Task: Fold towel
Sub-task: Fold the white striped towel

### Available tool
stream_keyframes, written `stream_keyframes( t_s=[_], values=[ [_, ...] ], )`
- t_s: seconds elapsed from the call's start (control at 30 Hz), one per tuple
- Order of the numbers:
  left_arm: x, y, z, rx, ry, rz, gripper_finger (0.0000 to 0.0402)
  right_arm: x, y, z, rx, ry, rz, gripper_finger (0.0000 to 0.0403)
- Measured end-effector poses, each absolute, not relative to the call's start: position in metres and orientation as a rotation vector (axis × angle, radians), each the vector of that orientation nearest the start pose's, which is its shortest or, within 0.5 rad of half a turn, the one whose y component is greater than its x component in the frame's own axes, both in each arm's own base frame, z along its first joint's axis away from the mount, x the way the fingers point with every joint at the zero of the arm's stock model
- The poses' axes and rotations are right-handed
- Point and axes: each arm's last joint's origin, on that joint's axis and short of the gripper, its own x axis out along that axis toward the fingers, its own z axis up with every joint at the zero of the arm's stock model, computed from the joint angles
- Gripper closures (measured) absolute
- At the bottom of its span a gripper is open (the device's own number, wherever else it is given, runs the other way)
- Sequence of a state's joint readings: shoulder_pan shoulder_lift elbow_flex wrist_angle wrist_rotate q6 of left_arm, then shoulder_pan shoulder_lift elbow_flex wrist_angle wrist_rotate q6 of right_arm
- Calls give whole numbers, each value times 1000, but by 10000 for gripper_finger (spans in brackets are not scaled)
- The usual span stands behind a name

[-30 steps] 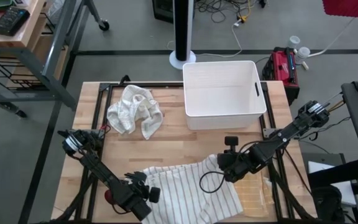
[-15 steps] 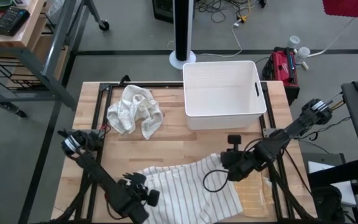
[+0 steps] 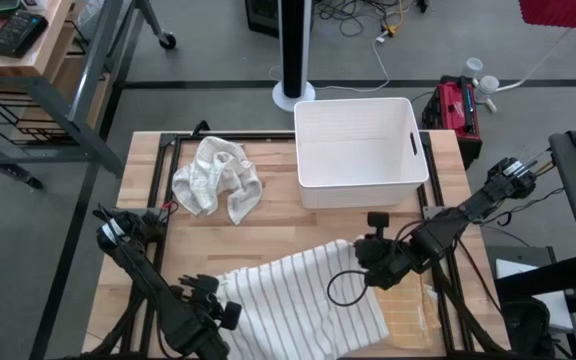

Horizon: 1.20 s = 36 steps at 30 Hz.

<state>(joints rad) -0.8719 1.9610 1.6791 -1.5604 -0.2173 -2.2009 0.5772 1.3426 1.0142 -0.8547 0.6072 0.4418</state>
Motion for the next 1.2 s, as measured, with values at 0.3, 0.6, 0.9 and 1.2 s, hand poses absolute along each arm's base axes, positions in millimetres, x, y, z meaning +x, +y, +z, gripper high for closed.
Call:
stream_keyframes(
  t_s=[0.3,0.6,0.9,1.2],
  values=[
    [223,-252,226,-645,1116,1250,401,225,104,254,-284,940,-295,403],
    [219,-242,209,-589,1130,1310,397,233,92,255,-271,930,-322,402],
    [222,-246,218,-602,1150,1269,344,232,91,253,-271,960,-310,334],
    [238,-263,224,-709,1157,1031,314,228,102,251,-224,1030,-119,286]
  ],
)
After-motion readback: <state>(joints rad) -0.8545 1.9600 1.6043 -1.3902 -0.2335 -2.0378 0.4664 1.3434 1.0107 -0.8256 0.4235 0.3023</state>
